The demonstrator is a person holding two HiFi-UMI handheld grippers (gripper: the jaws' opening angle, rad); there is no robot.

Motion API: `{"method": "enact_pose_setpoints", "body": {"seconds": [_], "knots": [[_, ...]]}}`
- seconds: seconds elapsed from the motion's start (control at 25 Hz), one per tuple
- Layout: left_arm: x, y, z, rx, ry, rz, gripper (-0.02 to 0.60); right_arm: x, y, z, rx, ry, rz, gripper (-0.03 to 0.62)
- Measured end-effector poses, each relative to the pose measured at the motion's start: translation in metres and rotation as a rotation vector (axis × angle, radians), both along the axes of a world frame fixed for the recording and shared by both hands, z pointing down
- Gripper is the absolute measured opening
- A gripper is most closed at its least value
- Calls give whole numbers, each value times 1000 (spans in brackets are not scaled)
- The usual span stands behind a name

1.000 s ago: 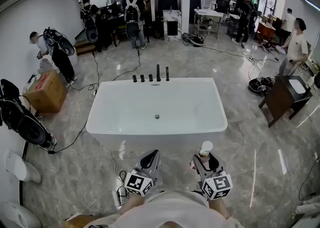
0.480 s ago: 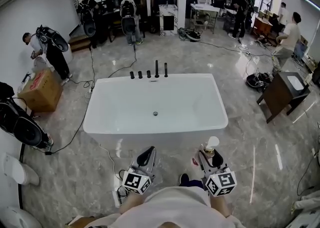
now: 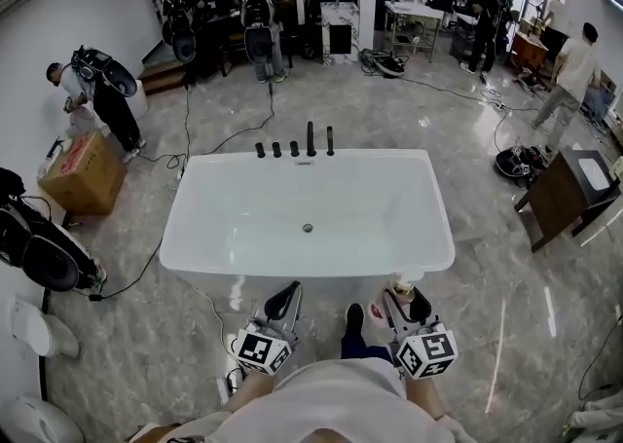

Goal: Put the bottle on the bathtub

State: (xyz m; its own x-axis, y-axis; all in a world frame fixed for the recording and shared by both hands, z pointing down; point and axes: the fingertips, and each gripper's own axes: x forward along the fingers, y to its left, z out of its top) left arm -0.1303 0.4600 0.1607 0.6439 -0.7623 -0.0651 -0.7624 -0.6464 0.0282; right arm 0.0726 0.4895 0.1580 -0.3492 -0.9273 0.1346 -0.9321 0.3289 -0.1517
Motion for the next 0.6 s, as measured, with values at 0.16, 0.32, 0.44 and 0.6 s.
{"method": "enact_pose_setpoints", "body": {"seconds": [0.16, 0.32, 0.44, 0.6], "knots": [[28, -68, 1, 1, -29, 4, 9, 26, -76, 7, -21, -5, -23, 215], [52, -144, -8, 1, -48, -15, 9, 48, -156, 3, -32, 5, -65, 214], [73, -192, -12, 5, -50, -35, 9, 64, -203, -2, -24, 17, -100, 214], [96, -230, -13, 17, -48, -52, 9, 83, -243, -3, -1, 32, -128, 213]]}}
